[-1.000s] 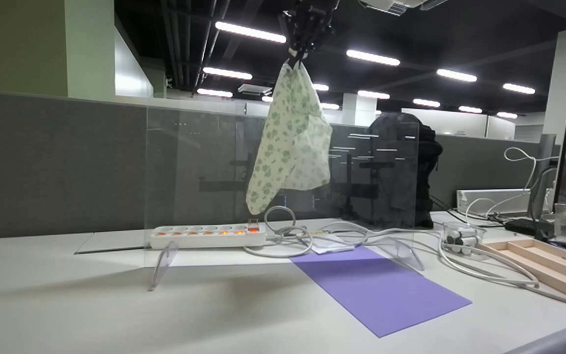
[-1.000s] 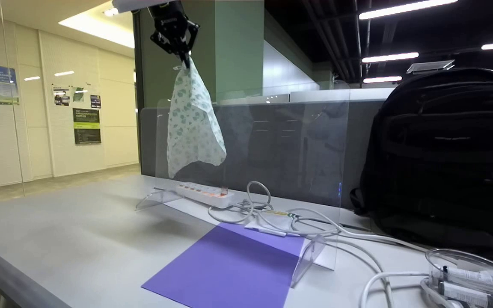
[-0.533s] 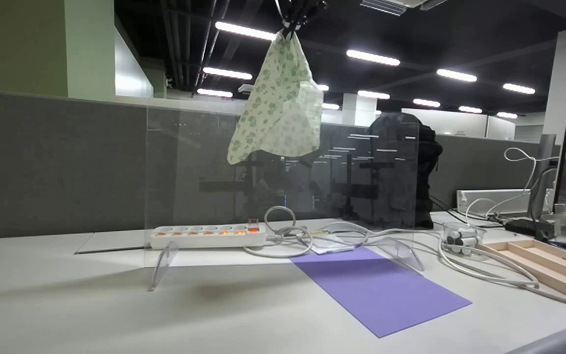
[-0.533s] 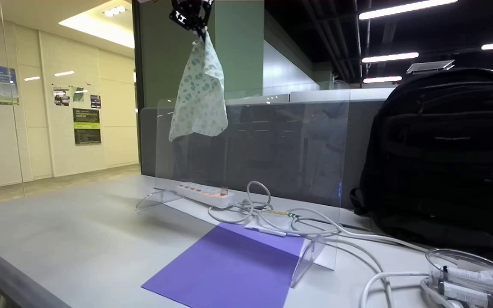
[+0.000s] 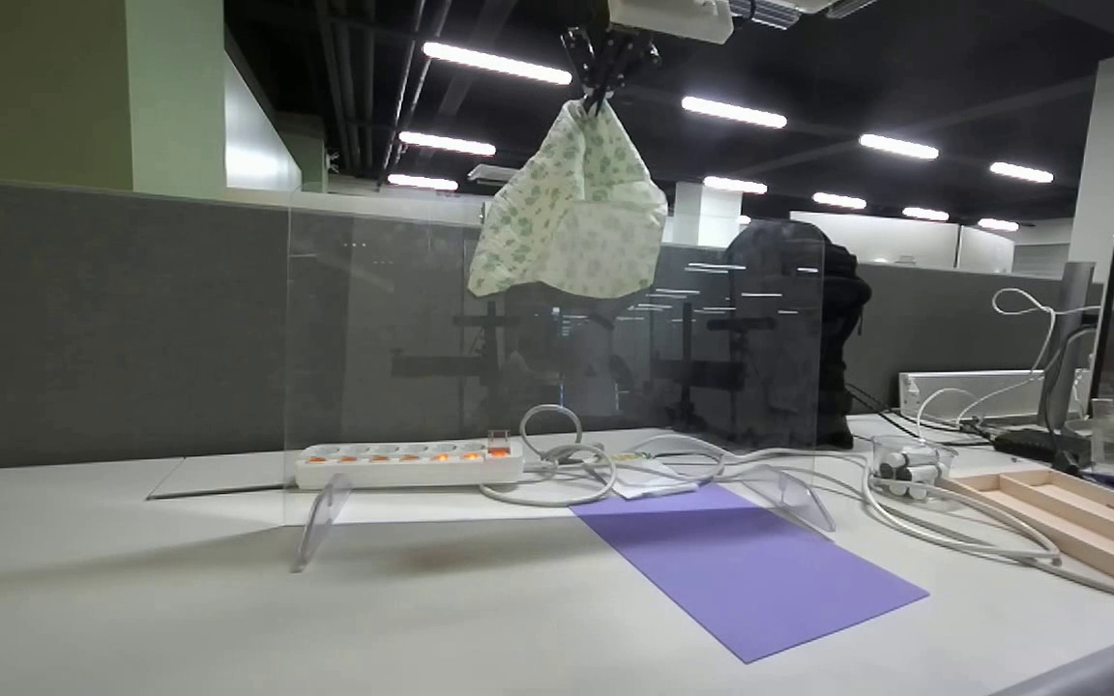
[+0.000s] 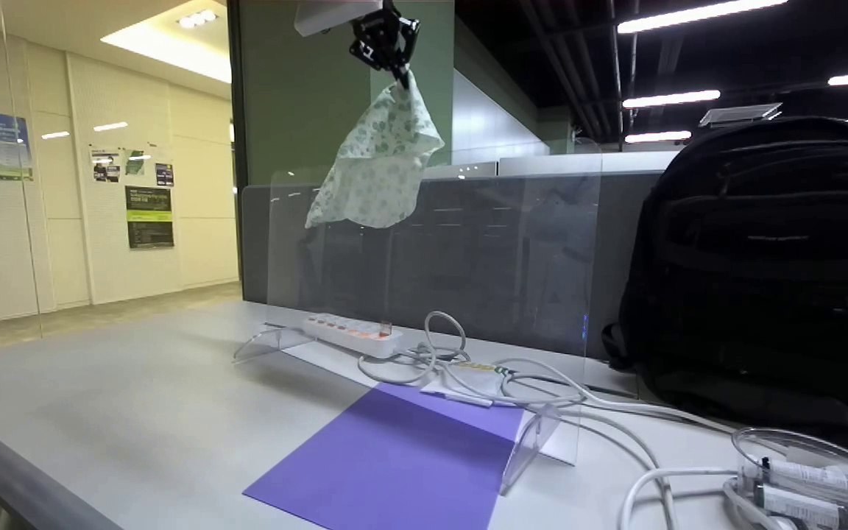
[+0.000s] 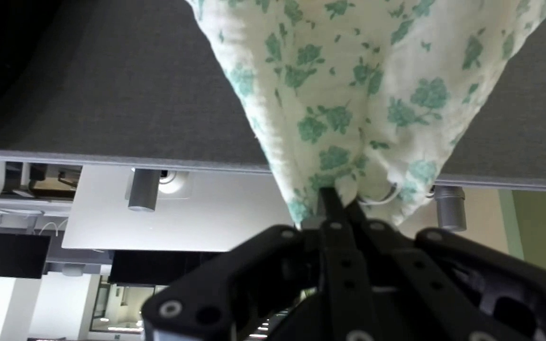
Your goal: Hang the fabric on the glass panel
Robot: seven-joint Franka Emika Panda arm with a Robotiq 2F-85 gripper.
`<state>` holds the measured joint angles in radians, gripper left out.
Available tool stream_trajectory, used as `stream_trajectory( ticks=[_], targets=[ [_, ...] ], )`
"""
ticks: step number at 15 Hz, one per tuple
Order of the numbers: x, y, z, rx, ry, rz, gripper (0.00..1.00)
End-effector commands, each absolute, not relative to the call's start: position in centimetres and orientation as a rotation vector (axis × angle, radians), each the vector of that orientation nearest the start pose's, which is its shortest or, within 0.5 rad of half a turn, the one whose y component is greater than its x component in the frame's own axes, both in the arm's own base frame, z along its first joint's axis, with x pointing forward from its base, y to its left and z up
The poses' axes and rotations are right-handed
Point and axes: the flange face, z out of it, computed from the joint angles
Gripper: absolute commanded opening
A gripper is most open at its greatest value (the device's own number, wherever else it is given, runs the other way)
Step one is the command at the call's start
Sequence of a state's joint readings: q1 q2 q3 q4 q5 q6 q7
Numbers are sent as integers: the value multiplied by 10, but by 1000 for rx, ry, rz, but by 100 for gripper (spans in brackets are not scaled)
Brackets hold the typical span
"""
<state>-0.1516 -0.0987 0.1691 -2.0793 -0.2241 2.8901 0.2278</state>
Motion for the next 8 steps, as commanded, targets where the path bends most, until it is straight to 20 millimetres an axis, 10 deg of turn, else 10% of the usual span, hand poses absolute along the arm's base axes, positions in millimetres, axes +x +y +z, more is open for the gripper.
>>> stream_trajectory(
  ticks=[1,2,8],
  targets=[
    [594,20,569,-2885,118,-1376,0],
    [597,17,565,-2894,138,-1360,27],
    [605,17,555,-2907,201,-1304,62]
  ],
)
